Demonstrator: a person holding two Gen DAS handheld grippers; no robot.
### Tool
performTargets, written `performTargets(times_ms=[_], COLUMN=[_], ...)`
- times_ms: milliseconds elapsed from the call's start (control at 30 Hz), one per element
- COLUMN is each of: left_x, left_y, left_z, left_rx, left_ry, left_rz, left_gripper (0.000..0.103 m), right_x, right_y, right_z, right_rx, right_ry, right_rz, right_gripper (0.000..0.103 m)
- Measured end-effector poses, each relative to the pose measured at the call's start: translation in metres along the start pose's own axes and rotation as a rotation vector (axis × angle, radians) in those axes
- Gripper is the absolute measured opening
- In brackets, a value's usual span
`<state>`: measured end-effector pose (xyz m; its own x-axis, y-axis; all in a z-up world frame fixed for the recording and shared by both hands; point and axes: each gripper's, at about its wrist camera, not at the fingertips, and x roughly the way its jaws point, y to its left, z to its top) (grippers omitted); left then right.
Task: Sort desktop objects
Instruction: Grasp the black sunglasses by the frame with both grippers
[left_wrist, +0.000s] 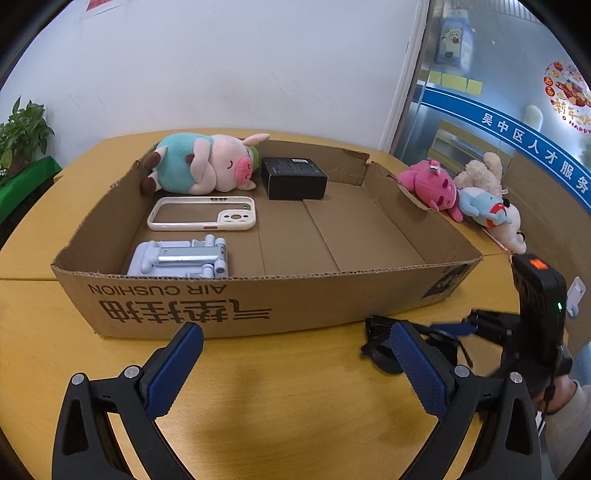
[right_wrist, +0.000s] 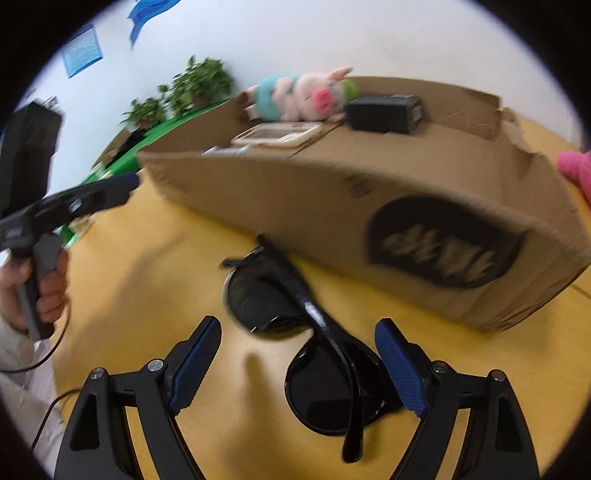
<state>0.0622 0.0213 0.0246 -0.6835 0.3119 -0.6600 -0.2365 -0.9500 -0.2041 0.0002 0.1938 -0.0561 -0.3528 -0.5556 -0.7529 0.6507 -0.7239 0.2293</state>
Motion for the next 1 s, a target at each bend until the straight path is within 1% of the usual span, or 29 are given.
performTargets(times_ms=[67,133,167,233,267,367,400,433,467,533,567,600,633,667,700,733,767,933,1000], left_x=[0.003,0.007,0.010,0.015,0.020,0.034,0.039,0.046,0.053,0.065,0.070,0.076,0.081,0.089,0.093,0.097,0.100,0.095,0.088], left_y=[0.001,0.000,-0.002,-0.006,-0.010,-0.024,-0.029,-0.035,-0.040,-0.050,-0.055,-0.059,-0.062,-0.065,-0.067,-0.068,-0.070,-0.076,-0.079], left_z=[-0.001,-0.002,-0.002,-0.002,-0.002,-0.003,-0.003,-0.003,-0.004,-0.006,-0.007,-0.007,-0.008,-0.010,-0.011,-0.013,-0.015,-0.015,-0.012], left_rx=[-0.015,-0.029,-0.033,-0.043,-0.051,-0.058,-0.055,-0.057,-0.063,-0.069,-0.071,-0.076,-0.083,-0.092,-0.095,-0.096,-0.100,-0.081,-0.060], left_ry=[0.015,0.034,0.041,0.061,0.080,0.125,0.138,0.159,0.184,0.221,0.232,0.245,0.261,0.283,0.298,0.313,0.324,0.312,0.295], left_rz=[-0.019,-0.054,-0.070,-0.121,-0.174,-0.275,-0.302,-0.344,-0.378,-0.433,-0.452,-0.459,-0.460,-0.456,-0.450,-0.447,-0.451,-0.438,-0.430], left_gripper=[0.102,0.102,0.102,0.102,0.101,0.101,0.099,0.094,0.092,0.081,0.077,0.071,0.063,0.056,0.039,0.026,0.026,0.022,0.021], right_x=[-0.004,-0.009,-0.011,-0.013,-0.013,-0.009,-0.008,-0.006,-0.005,-0.003,-0.002,-0.002,-0.001,-0.001,0.000,0.000,0.000,-0.001,-0.003], right_y=[0.016,0.027,0.030,0.035,0.037,0.048,0.052,0.054,0.057,0.059,0.062,0.065,0.067,0.069,0.071,0.072,0.072,0.073,0.072], right_z=[-0.011,-0.018,-0.020,-0.025,-0.027,-0.032,-0.032,-0.031,-0.032,-0.032,-0.033,-0.033,-0.034,-0.034,-0.034,-0.034,-0.034,-0.034,-0.033], right_rx=[-0.010,-0.015,-0.015,-0.014,-0.016,-0.027,-0.034,-0.037,-0.039,-0.038,-0.041,-0.047,-0.056,-0.063,-0.069,-0.074,-0.067,-0.041,-0.013], right_ry=[0.006,-0.003,-0.007,-0.002,0.000,0.005,0.005,0.006,0.005,0.003,0.001,0.000,0.000,0.001,0.002,0.002,0.003,-0.007,-0.023], right_rz=[0.055,0.069,0.048,-0.022,-0.054,-0.098,-0.105,-0.114,-0.128,-0.151,-0.168,-0.182,-0.200,-0.219,-0.240,-0.256,-0.255,-0.267,-0.246], right_gripper=[0.086,0.086,0.086,0.086,0.086,0.085,0.084,0.084,0.084,0.084,0.080,0.074,0.072,0.067,0.061,0.059,0.057,0.056,0.056])
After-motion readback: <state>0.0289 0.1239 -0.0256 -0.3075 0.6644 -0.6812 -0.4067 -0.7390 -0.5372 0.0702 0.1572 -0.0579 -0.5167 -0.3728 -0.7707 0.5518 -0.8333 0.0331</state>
